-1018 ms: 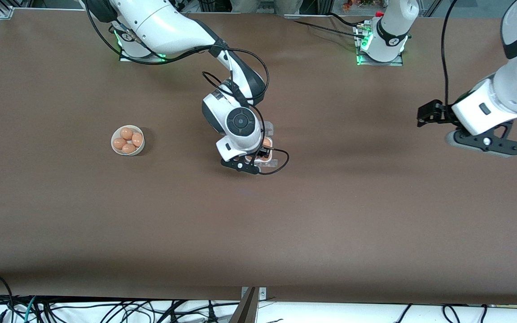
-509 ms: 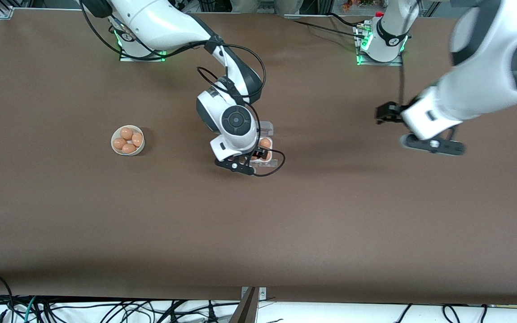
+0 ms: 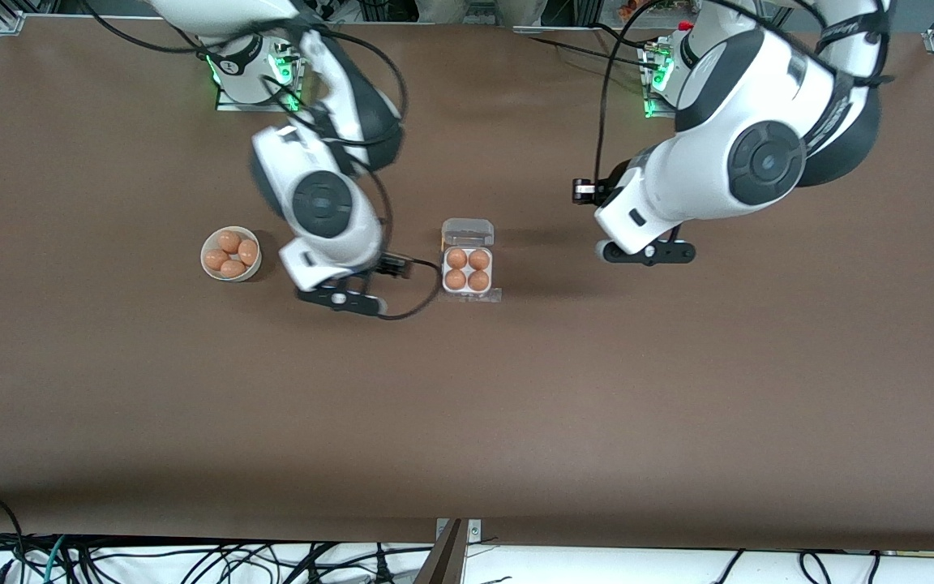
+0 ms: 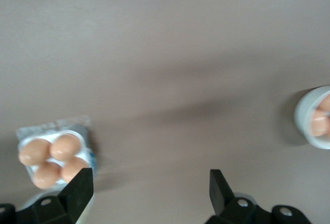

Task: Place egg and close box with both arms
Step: 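Release the egg with the right gripper while the left gripper reaches the lid, then push the carton lid shut with the left gripper while the right gripper withdraws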

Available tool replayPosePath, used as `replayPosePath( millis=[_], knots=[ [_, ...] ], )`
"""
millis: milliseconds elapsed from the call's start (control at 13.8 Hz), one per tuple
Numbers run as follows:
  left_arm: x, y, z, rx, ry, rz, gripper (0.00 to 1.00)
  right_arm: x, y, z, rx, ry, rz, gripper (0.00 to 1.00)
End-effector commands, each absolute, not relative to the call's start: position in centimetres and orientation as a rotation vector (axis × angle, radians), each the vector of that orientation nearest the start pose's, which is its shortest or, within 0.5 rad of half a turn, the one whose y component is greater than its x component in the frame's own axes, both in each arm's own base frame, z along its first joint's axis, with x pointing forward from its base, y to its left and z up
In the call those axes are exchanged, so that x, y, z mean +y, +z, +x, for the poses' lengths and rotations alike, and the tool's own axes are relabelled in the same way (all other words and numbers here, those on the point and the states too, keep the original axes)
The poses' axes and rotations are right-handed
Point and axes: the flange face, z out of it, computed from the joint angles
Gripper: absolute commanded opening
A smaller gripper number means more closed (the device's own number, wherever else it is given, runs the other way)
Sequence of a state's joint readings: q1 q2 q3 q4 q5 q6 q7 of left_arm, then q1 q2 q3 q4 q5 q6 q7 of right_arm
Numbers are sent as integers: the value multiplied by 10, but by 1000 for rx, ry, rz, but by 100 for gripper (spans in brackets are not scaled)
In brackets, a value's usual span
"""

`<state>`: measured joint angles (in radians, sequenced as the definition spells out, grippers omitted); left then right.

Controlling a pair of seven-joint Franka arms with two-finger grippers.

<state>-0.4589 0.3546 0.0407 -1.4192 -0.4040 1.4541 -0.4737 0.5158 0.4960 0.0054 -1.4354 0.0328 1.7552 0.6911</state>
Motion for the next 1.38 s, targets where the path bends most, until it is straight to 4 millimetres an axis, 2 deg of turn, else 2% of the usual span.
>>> replayPosePath(
  millis=[0, 218, 436, 655, 727, 873, 1018, 1164, 1309],
  knots=[
    [-350, 451, 547, -159, 854, -3222, 6, 252, 429, 572, 135, 322, -3164, 100],
    [-399, 419, 526, -154, 892, -3180, 4, 155, 458, 564, 36, 330, -3142, 100],
    [-429, 383, 513, -177, 980, -3156, 4, 62, 486, 560, -18, 376, -3114, 100],
    [-460, 343, 498, -156, 1024, -3136, 4, -4, 512, 557, -13, 404, -3095, 100],
    [-470, 327, 489, -159, 1041, -3102, 4, -10, 515, 557, -23, 396, -3095, 100],
    [-478, 301, 481, -166, 1068, -3058, 4, -22, 534, 562, 7, 331, -3108, 100],
    [-482, 292, 485, -186, 1020, -3088, 4, -25, 543, 567, 13, 297, -3117, 100],
    [-482, 286, 491, -200, 975, -3110, 5, -26, 543, 565, 29, 318, -3114, 100],
    [-478, 278, 497, -214, 959, -3110, 5, -42, 539, 562, 79, 360, -3097, 100]
  ],
)
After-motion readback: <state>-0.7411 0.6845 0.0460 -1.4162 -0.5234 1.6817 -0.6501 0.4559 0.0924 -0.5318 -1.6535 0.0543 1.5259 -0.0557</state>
